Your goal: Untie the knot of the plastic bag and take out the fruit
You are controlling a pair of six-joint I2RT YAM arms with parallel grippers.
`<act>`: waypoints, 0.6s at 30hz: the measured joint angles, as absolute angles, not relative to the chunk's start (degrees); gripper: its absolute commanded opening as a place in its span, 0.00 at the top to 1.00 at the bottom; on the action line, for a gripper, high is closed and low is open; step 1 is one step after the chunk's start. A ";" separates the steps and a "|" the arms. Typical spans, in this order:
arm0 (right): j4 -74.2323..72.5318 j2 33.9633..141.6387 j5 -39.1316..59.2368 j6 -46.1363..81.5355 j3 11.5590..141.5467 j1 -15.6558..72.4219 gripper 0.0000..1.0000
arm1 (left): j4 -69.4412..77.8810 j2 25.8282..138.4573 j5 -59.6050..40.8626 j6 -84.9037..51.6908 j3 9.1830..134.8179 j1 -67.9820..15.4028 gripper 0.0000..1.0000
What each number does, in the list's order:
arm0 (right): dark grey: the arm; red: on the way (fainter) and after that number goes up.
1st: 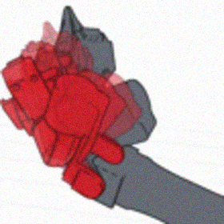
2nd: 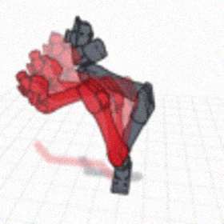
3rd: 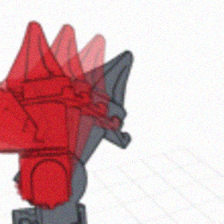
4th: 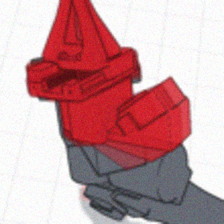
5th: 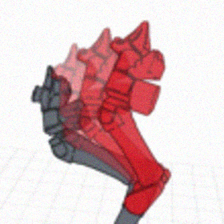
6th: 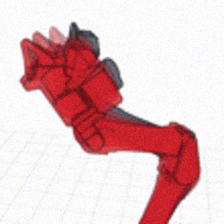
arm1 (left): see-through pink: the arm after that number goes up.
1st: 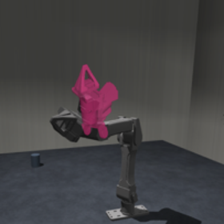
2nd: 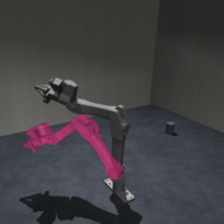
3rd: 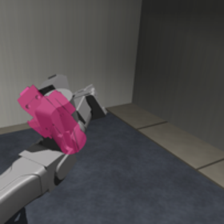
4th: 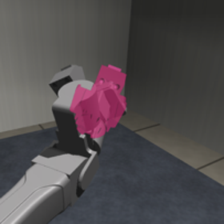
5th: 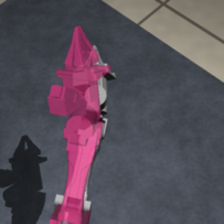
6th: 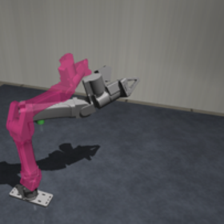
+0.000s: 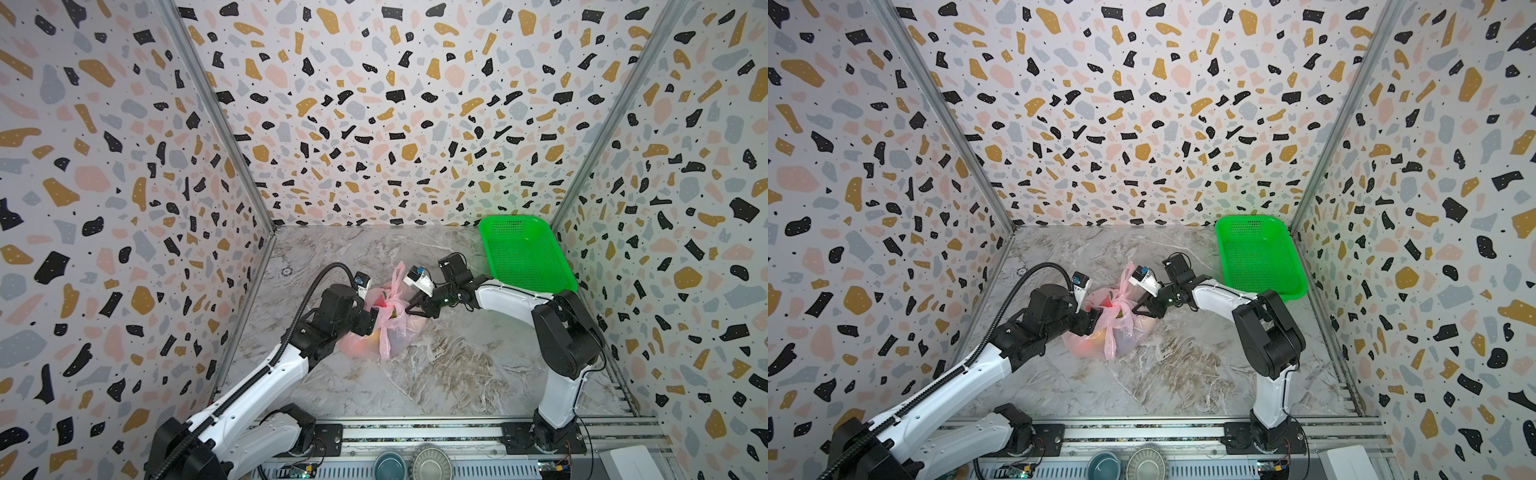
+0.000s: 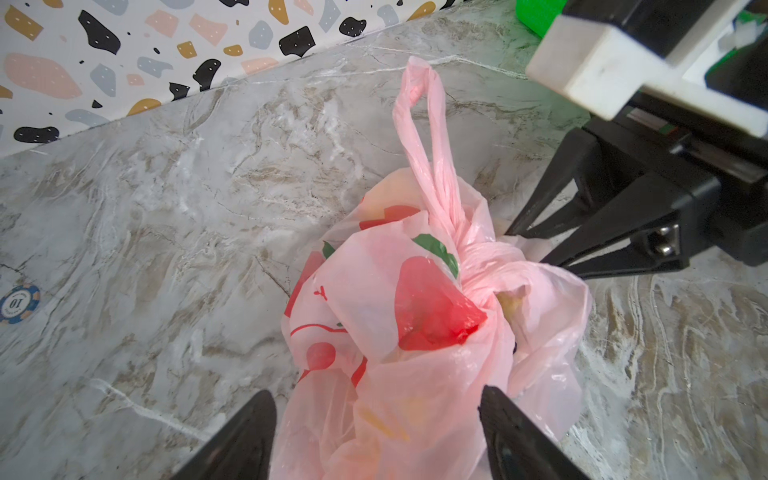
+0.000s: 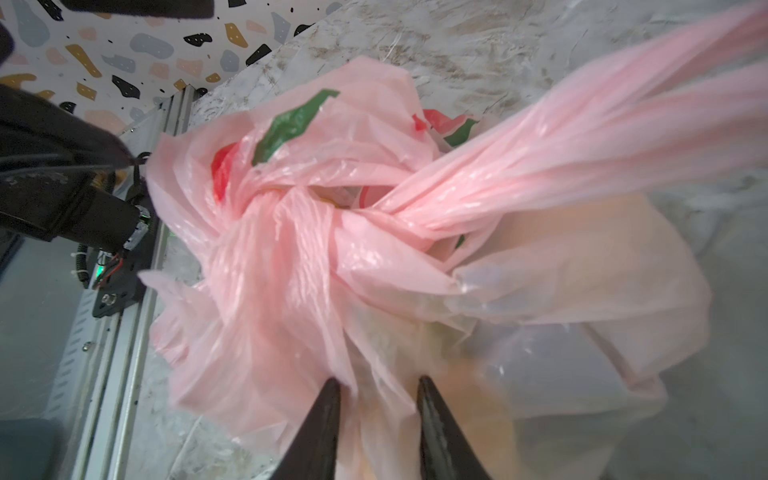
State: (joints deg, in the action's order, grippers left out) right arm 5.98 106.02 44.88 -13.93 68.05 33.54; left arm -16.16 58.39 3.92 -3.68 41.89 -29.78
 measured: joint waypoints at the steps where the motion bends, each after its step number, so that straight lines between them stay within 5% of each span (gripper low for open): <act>1: 5.63 105.12 44.27 -13.32 66.63 33.67 0.81 | -16.14 58.39 3.95 -3.68 41.89 -29.76 0.22; 4: 5.04 101.62 42.26 -11.49 62.52 33.63 0.94 | -16.16 58.37 3.92 -3.68 41.89 -29.69 0.22; 10: 3.75 92.55 37.06 -6.28 54.11 34.59 0.98 | -16.23 58.43 2.02 -3.42 42.00 -29.69 0.22; 14: 2.83 87.26 33.56 -1.93 48.07 37.69 0.96 | -16.51 59.94 0.01 -2.35 42.68 -30.06 0.20; 18: 2.61 84.88 31.16 1.43 44.64 39.66 0.84 | -17.47 61.78 -1.13 -0.62 43.88 -31.07 0.20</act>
State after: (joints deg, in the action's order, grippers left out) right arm 2.61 84.88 31.16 1.43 44.64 39.66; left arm -17.47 61.78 -1.13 -0.62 43.88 -31.07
